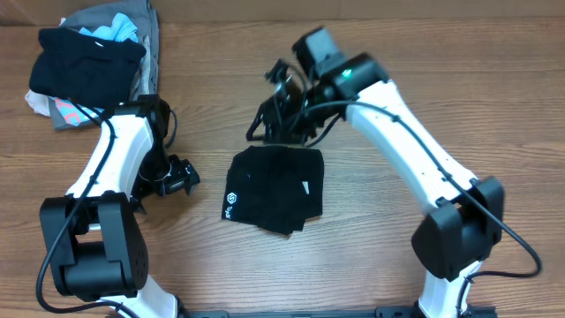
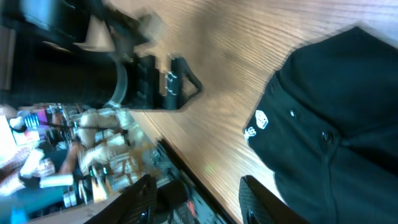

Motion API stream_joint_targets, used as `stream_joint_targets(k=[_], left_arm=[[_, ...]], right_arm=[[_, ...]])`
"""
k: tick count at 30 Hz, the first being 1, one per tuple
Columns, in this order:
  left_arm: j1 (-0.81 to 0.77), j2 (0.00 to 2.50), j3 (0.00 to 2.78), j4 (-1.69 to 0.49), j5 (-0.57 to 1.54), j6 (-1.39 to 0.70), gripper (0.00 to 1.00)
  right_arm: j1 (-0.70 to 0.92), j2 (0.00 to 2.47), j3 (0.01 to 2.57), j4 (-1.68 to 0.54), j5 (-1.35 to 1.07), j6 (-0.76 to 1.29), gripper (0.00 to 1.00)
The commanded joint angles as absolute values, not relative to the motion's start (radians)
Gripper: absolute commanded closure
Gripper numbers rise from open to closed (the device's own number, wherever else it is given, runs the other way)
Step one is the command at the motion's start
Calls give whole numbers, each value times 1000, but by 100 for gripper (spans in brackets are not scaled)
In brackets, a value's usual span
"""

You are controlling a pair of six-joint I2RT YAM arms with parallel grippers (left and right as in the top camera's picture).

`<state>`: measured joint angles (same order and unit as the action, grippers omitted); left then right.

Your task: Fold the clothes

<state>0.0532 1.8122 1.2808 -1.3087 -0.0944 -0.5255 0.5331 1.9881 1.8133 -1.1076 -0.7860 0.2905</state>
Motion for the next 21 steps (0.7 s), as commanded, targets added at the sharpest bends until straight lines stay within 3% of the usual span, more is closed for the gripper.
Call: stream_joint_targets(k=[1,10,21], left_arm=[[51,1792,1276,-1308,-96,-539,0],[51,1792,1276,-1309,-96,-539,0],[51,1793,1276,-1307,-78,-539,0]], right_arm=[[552,2024,1621,-989,-891,240,53],[539,2025,1180,-470,-912,402,46],[511,1898,1272,-571,-895,386,52]])
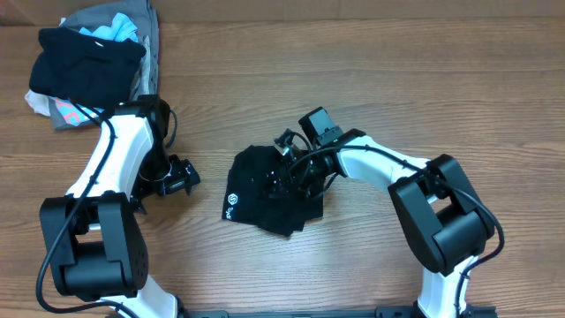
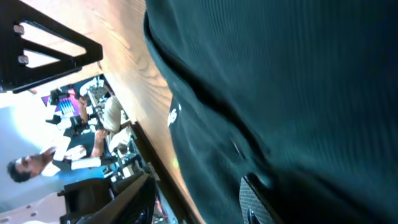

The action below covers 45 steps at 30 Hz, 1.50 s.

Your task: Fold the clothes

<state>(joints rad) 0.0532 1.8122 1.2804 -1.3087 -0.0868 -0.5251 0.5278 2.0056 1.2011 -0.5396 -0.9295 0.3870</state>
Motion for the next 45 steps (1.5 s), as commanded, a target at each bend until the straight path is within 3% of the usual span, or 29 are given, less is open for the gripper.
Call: stream_joint_targets(k=[1,7,12,22,38,41,43,44,45], left_arm=[[51,1793,1276,-1307,-78,-539,0],[52,1793,1276,-1315,-46,-506,0],[52,1784,1276,-1297,217,-294,0],[22,1512,1276,-1307,271,-295,0],[-224,871,1258,-1282,242,-352,0],[-251,759,1235,-1279,184,-371,0],[-257,683,1212,-1272,178,-382,0],[-257,648,1201,-1272,177,-392,0],[-257,617,1192,-1274,176,-409,0]], right_arm=[[509,1862,1300,-609,-870,386,51],[517,1624,1530,-951,-603,389,41],[522,1422,1631,-1196,-380,463,26],[522,1078,1631,-1427,-89,639,27],[521,579,1573,-1694,146,823,32],[521,522,1539,-1692,204,861,25],[521,509,1531,-1692,229,883,6],[521,509,1531,-1692,234,892,0],[521,510,1530,-1686,235,892,0]])
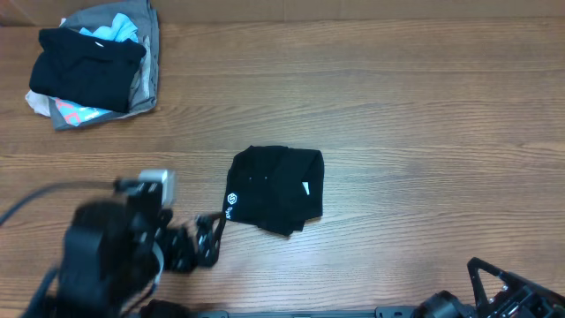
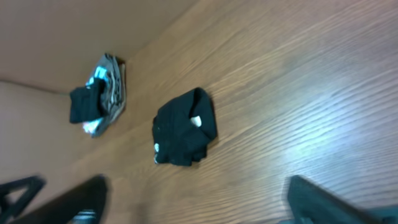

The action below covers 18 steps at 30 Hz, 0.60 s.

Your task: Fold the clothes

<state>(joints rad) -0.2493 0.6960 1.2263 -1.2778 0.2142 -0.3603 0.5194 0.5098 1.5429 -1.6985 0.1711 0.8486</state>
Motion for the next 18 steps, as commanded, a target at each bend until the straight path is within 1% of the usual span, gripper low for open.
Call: stream_joint_targets(k=[1,5,18], left_arm=[[-257,595,1185,-1274,176,-416,0],[-257,538,1171,-1282,171,-419,0],[-257,536,1171,-1282,149,-419,0]], right_arm=[[521,510,1530,-1679,236,891,0],[521,510,1530,-1658,235,891,0],[521,510,1530,-1659,235,891,0]])
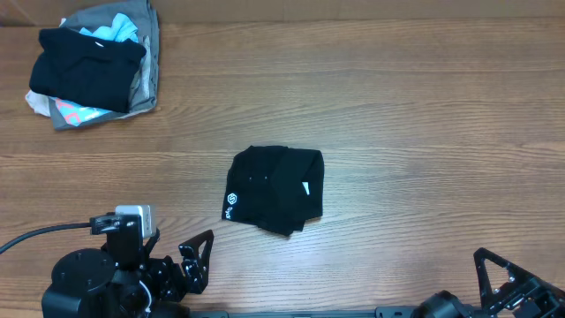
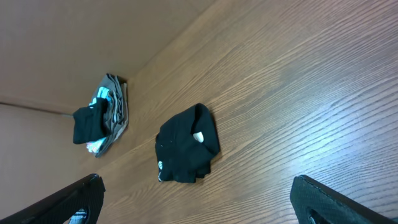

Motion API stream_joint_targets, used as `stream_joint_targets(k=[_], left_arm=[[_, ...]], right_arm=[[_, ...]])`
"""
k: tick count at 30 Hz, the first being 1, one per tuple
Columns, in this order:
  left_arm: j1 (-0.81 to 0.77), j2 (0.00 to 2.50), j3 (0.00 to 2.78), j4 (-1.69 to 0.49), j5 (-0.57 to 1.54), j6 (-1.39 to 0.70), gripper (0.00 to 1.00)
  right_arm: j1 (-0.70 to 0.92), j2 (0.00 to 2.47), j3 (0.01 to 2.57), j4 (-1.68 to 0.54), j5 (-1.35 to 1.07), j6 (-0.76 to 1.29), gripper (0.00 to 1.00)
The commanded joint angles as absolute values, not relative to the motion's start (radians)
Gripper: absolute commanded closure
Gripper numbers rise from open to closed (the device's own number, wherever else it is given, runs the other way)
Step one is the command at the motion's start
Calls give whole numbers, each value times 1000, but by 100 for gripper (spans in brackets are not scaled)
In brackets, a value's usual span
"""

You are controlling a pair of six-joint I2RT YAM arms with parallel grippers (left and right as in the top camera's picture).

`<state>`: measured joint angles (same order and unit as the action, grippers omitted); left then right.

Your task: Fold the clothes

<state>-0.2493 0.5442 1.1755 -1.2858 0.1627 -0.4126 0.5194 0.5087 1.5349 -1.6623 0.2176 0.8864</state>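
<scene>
A black garment with a small white logo (image 1: 275, 190) lies folded in a compact square at the middle of the wooden table, also in the right wrist view (image 2: 186, 149). My left gripper (image 1: 196, 258) rests at the front left edge, jaws apart, empty. My right gripper (image 1: 516, 278) sits at the front right edge; in its wrist view its fingertips (image 2: 74, 200) stand wide apart with nothing between them, well back from the garment.
A pile of other clothes (image 1: 93, 62), black on top over grey and light blue, lies at the far left corner and shows in the right wrist view (image 2: 102, 115). A cardboard wall runs along the table's far edge.
My left arm has settled lower at the front left edge. My right gripper has drawn back slightly at the front right. The folded black garment has not moved.
My right gripper was at the back edge of the black garment with the left arm resting to its left. Then the right gripper was down on the garment. Later both arms were withdrawn to the front edge, the garment lying folded alone, as now.
</scene>
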Motion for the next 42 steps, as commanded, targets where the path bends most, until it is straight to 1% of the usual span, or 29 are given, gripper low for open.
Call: stream_joint_targets(k=[1,19,27,30,33,37,42], left_arm=[[-256,536,1171,-1282,149,-419,0],[-257,536,1171,-1282,149,-419,0],[-257,536,1171,-1283,149,-419,0],[-257,536,1171,-1283,149,-419,0],[-257,536,1171,-1283,149,-419,0],[-257,536,1171,-1283,149,-419,0],[-257,536,1171,-1283,149,-419,0]], right_arm=[[521,510,1530,-1659,235,891,0],[513,509,1528,-1660,235,891,0],[327,500,1529,-1676,235,888,0],[266,478,1525,-1666,273,887,0],[209,425,1467,-1605,303,855,0],[195,348,1301,-1481,302,776,0],[194,250,1009,-1163,225,685,0]])
